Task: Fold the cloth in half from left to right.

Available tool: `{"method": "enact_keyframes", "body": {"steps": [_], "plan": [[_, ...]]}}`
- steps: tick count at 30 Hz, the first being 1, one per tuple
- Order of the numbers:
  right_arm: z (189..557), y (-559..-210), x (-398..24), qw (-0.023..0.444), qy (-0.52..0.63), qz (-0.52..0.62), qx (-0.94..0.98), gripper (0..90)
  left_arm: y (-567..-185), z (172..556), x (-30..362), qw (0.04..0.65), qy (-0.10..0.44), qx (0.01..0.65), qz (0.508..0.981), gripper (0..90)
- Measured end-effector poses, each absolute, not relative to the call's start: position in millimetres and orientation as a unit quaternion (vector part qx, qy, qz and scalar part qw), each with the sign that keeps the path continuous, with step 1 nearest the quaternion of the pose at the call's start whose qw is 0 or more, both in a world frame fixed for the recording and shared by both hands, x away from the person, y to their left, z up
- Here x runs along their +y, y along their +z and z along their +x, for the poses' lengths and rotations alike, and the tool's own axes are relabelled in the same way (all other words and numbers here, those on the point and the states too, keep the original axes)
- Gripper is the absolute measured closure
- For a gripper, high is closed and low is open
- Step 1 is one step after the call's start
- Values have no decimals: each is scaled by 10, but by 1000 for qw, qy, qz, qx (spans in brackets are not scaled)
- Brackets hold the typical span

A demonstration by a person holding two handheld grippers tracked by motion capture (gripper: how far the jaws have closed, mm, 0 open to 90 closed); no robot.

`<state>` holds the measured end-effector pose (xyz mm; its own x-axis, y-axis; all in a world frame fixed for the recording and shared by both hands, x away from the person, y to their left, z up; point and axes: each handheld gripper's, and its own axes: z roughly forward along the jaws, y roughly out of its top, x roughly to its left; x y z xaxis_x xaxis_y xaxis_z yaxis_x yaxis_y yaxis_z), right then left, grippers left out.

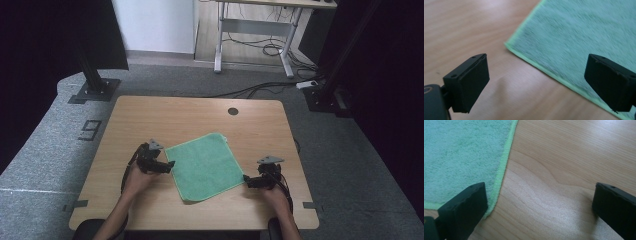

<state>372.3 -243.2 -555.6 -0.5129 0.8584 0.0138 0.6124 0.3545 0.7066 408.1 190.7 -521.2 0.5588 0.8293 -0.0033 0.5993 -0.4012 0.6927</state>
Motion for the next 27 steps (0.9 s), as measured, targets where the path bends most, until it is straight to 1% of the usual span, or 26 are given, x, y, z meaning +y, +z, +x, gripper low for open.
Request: {"method": "enact_keyframes", "body": {"steps": [7, 14, 25, 27], "plan": [[3715, -5566, -2433, 186, 339, 459, 799, 0, -5137, 4289, 1981, 335, 185, 455, 804, 138], [3712, -5570, -2436, 187, 341, 459, 799, 0, -5241, 4493, 1977, 319, 193, 470, 800, 139], [3712, -5570, -2435, 187, 342, 459, 799, 0, -5403, 4605, 1946, 285, 198, 488, 801, 139], [3712, -5570, -2436, 187, 342, 459, 799, 0, -5426, 4615, 1969, 291, 193, 495, 796, 115]]}}
